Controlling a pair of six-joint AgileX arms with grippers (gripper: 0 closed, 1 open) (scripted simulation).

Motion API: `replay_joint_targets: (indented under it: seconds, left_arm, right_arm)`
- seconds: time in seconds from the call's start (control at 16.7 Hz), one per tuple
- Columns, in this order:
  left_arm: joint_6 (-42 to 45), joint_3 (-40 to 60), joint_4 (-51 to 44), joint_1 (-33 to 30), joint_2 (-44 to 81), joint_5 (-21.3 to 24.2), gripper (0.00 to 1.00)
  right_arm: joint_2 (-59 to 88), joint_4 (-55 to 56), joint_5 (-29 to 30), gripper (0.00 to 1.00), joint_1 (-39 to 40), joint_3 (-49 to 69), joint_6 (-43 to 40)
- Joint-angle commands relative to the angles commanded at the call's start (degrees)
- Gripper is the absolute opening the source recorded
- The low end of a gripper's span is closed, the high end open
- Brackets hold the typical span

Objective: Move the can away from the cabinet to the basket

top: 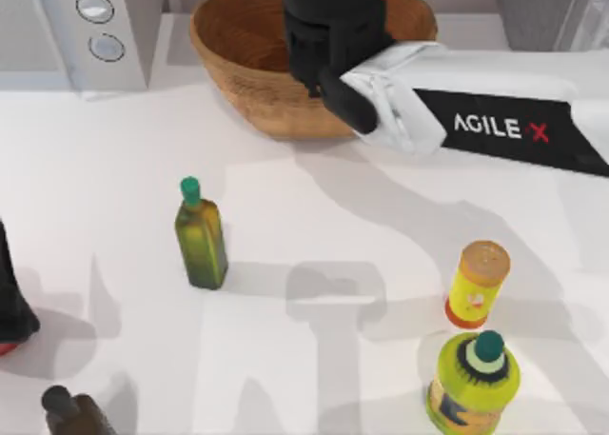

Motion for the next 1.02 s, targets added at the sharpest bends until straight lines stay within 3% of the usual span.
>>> replay_joint_targets:
  seconds: [0.9, 1.02]
  left_arm:
    - [0.00, 0.00, 0.00, 0.00, 0.00, 0.00, 1.00]
    - [0.00, 0.00, 0.00, 0.00, 0.00, 0.00, 1.00]
  right_arm:
    - [4.71, -0.77, -1.59, 0.00, -1.65, 5.56, -0.10]
    - [4.71, -0.77, -1.59, 0.15, -1.65, 5.56, -0.10]
